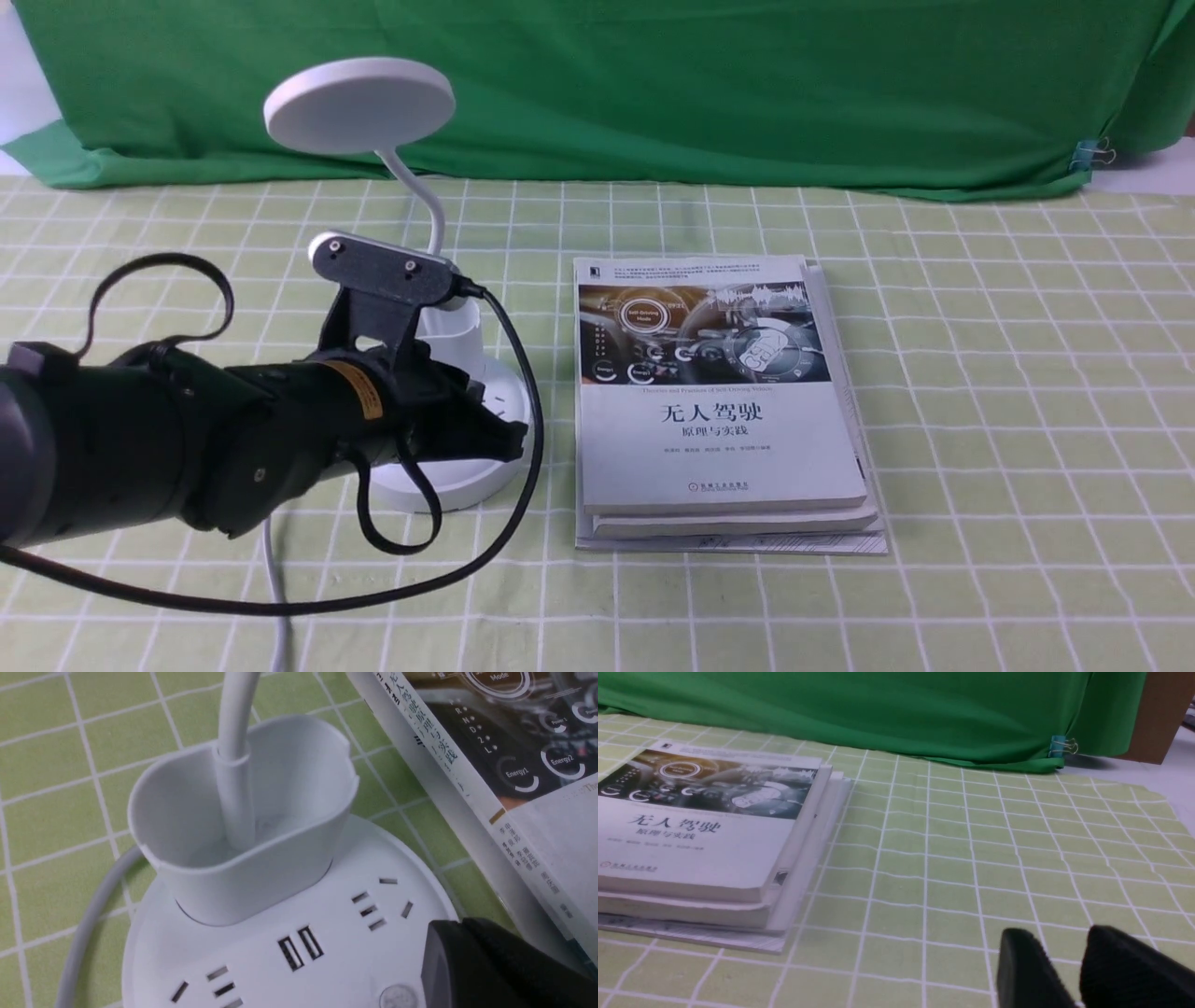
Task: Turn on the table lamp on the green coffee tablecloth with your hand.
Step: 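Press the power button on the lamp base to turn the lamp on with the left gripper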
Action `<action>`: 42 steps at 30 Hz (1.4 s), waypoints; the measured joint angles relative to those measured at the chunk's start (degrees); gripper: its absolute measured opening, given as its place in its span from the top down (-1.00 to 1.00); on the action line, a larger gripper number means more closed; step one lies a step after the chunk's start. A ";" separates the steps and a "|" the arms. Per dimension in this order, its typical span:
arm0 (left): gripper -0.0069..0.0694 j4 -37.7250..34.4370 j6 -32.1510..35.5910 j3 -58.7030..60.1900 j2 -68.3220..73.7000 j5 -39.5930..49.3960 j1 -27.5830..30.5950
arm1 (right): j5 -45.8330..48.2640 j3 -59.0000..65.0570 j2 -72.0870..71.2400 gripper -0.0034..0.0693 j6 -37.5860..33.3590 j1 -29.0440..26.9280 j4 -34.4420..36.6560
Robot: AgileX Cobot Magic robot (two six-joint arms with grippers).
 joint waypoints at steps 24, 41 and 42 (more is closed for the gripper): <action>0.82 0.45 -0.13 0.00 3.57 -0.65 1.66 | 0.00 0.00 0.00 0.23 0.00 0.00 0.00; 0.82 2.35 0.19 0.00 3.57 -1.13 1.70 | 0.00 0.00 0.00 0.23 0.06 0.00 0.00; 0.82 2.35 0.27 0.00 3.57 -1.13 1.70 | 0.00 0.00 0.00 0.23 0.06 0.00 0.00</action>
